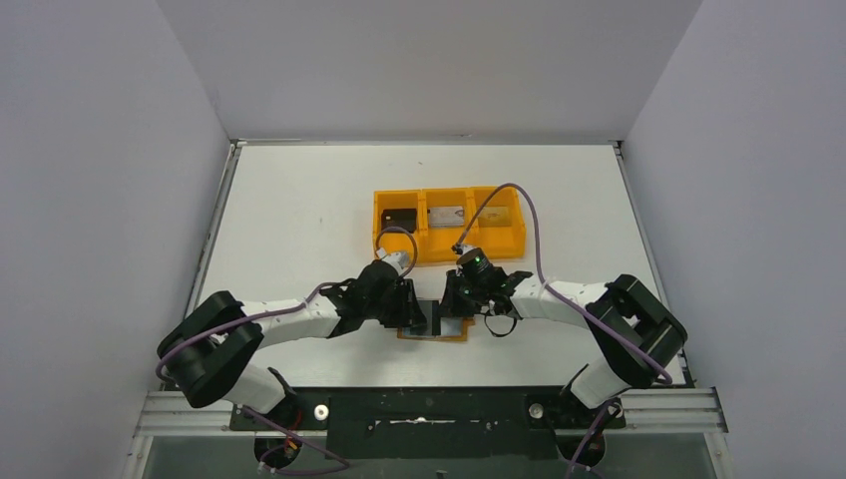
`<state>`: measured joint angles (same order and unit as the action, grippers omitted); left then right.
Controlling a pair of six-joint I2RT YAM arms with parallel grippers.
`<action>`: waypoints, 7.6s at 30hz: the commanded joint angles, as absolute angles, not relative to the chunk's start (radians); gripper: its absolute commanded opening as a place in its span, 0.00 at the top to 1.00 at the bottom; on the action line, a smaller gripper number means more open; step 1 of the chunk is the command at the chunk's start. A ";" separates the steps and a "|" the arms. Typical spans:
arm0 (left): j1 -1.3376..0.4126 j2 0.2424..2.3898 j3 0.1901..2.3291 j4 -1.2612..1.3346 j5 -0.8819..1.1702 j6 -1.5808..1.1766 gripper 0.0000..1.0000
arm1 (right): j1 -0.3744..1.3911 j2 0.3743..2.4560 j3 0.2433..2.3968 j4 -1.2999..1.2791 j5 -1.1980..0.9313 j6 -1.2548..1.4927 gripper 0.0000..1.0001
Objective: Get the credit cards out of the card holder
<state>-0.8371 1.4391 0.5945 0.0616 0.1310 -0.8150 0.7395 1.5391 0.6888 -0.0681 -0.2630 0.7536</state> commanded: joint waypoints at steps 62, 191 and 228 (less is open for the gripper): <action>-0.853 1.461 0.557 -0.036 0.014 -0.899 0.95 | 0.739 1.501 0.302 0.551 -0.275 1.154 0.83; -0.349 0.826 0.688 -0.439 -0.223 -0.618 0.14 | 0.830 1.234 0.805 0.105 -0.014 0.046 1.00; -0.332 0.744 0.680 -0.441 -0.297 -0.502 0.11 | 0.804 2.038 1.587 -0.112 0.168 -0.702 1.00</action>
<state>-0.3412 0.7593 0.6441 -0.4683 -0.2878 -0.5117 0.8150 2.0251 1.5269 -0.1226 0.1299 -0.6155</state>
